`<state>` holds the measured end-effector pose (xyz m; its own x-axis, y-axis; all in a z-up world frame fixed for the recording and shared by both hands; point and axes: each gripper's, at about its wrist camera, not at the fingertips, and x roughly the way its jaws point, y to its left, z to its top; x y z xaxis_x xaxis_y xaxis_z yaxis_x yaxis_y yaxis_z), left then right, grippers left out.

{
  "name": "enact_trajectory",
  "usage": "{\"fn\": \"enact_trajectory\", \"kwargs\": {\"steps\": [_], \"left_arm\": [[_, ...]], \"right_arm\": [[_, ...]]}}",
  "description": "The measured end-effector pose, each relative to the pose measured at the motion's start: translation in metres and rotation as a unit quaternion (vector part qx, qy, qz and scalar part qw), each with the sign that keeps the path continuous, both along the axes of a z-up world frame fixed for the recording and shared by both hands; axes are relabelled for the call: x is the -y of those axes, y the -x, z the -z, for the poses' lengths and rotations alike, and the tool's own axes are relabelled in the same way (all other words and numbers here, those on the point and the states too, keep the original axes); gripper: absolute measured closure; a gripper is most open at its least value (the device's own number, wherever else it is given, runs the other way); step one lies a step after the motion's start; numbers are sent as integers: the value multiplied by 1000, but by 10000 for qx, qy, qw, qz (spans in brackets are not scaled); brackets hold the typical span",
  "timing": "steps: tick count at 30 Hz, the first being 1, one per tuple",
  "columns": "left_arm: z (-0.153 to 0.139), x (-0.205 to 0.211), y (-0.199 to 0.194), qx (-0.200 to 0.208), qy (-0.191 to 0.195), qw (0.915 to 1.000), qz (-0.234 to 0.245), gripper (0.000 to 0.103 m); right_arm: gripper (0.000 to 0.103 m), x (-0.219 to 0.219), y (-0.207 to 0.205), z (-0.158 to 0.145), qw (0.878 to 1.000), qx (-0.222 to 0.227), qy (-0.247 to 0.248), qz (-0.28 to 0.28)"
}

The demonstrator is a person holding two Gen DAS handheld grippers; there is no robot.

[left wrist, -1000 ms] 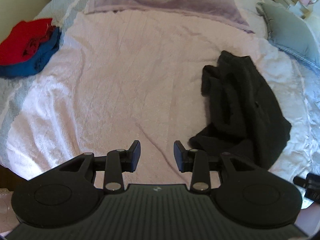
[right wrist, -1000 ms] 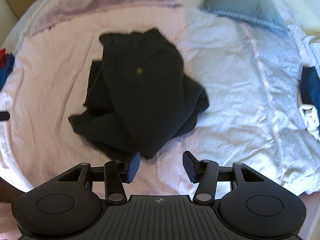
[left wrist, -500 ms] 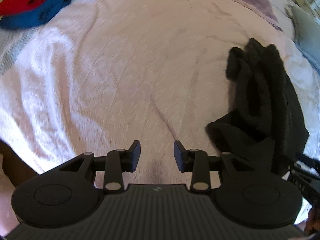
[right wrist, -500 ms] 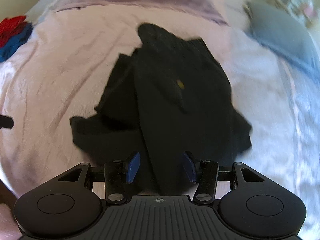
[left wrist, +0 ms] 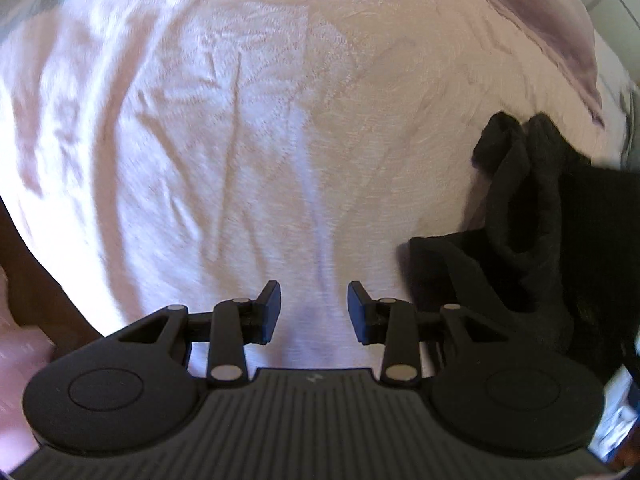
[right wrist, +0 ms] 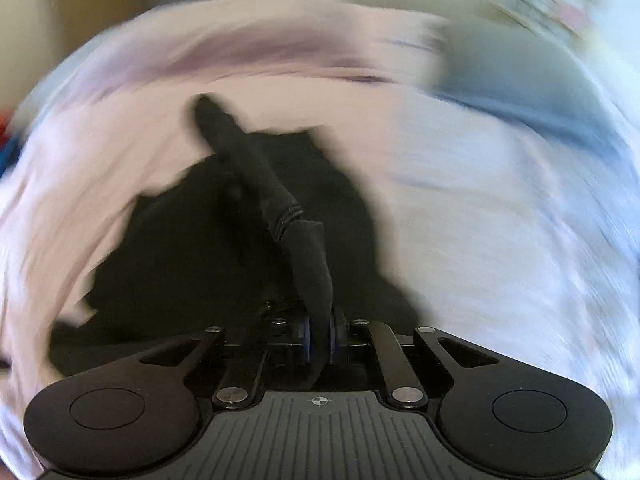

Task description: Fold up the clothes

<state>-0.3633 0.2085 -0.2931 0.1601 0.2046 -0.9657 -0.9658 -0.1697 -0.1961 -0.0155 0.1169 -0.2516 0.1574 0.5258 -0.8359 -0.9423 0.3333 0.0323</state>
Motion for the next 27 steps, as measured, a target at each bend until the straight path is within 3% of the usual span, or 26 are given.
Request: {"fn": "enact_trajectory", "kwargs": {"steps": [4,7,11,14,16,20,23,27], "left_arm": [[9,0,-15,268,13,9993,-279,69],[17,-3,-22,491,62,9974,-517,69],[21,-17,-32,820,112,9940,-712,69],[12,-32,-46,1012,12,9934,-540,67],[9,-42,-58,1150,50,9927,-363,61],[18,-63,-81,1187,230,9926,103,59],[33,-69,-89,1218,440,9914,187,61],[31,-70,-82,1520,399,9874,-163,64]], "right_arm": [[97,46,-92,-23,9927,-315,-60,1166],[97,74,-139,-20,9809,-656,229,1818],[96,102,-167,8,9586,-1502,417,2384],[95,102,-169,13,9561,-1657,300,2399],[92,101,-172,12,9546,-1737,253,2409],[56,99,-185,7,9486,-1892,100,2534],[51,90,-203,4,9432,-2075,-220,2585],[47,68,-232,9,9329,-2369,-342,2690]]}}
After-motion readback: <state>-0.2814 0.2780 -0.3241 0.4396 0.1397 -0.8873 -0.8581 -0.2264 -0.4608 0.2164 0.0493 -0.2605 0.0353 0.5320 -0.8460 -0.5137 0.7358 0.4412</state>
